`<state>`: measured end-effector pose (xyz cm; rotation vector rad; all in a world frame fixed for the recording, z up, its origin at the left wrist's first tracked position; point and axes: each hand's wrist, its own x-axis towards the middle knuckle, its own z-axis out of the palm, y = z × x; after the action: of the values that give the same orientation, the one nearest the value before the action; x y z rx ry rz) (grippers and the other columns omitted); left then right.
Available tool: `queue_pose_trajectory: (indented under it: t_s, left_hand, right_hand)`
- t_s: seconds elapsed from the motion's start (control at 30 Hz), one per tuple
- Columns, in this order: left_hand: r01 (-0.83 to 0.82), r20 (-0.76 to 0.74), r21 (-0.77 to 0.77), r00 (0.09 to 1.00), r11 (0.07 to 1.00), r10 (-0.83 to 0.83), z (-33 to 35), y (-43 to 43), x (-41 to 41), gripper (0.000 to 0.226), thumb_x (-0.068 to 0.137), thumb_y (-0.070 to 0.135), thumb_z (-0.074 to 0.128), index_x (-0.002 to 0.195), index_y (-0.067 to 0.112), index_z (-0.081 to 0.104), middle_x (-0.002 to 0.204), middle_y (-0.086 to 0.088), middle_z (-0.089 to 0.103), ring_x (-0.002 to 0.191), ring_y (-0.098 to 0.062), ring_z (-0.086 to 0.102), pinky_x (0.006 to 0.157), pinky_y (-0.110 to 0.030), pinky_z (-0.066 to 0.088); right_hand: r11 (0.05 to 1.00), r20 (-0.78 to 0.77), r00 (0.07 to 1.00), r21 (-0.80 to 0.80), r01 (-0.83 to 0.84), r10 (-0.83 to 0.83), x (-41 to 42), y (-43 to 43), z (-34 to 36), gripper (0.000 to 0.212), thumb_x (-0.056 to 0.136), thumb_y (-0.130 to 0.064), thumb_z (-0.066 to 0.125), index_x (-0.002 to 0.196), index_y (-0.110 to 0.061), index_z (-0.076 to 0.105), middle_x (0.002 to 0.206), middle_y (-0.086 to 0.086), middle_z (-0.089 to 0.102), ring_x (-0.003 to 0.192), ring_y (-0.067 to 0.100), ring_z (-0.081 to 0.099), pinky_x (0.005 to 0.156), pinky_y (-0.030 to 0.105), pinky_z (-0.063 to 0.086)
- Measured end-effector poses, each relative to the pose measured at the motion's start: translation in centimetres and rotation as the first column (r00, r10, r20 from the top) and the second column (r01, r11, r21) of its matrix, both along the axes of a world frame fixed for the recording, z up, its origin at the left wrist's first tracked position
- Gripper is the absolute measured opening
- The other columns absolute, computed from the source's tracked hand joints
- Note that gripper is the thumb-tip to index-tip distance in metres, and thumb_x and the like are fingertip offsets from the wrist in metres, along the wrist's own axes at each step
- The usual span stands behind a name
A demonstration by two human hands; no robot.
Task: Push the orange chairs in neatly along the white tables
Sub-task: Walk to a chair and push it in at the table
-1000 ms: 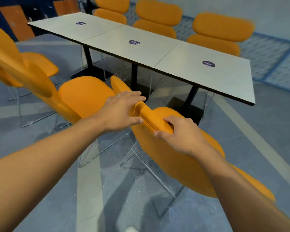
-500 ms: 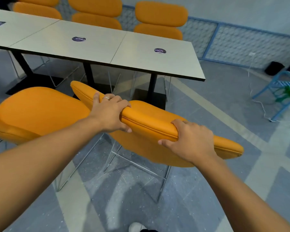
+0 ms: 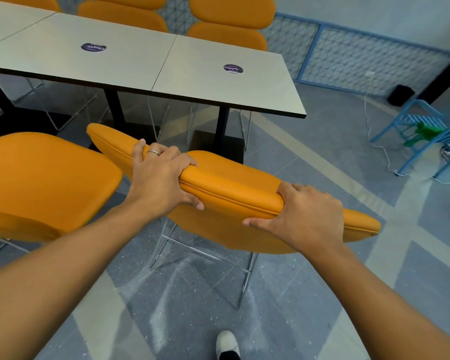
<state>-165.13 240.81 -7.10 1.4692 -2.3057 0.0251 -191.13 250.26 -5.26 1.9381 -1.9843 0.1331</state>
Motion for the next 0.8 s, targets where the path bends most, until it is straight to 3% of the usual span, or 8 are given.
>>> queue_pose_trajectory:
  t_s: [0.53,0.8]
  left_hand:
    - [-0.072,-0.006,-0.036,0.997,0.997,0.072,-0.3,-2.0,-5.5,0.083,0.042,0.089,0.056,0.107,0.038,0.061,0.103,0.009,0.059,0.114,-0.026,0.045,0.112,-0.054,0.010]
    - [-0.142,0.011,-0.034,0.990,0.989,0.143,-0.2,-4.4,-10.3,0.086,0.044,0.088,0.056,0.111,0.035,0.061,0.109,0.007,0.060,0.116,-0.028,0.044,0.111,-0.056,0.013]
  right_hand:
    - [0.998,0.044,0.998,0.047,-0.037,0.035,-6.4,-4.3,0.0,0.091,0.054,-0.107,0.026,0.088,-0.031,0.061,0.072,-0.009,0.058,0.066,0.015,0.056,0.057,0.033,0.050]
    - [0.997,0.054,0.996,0.026,-0.066,0.064,-11.3,-8.7,0.0,0.086,0.049,-0.109,0.029,0.081,-0.033,0.056,0.066,-0.013,0.053,0.061,0.014,0.052,0.056,0.029,0.040]
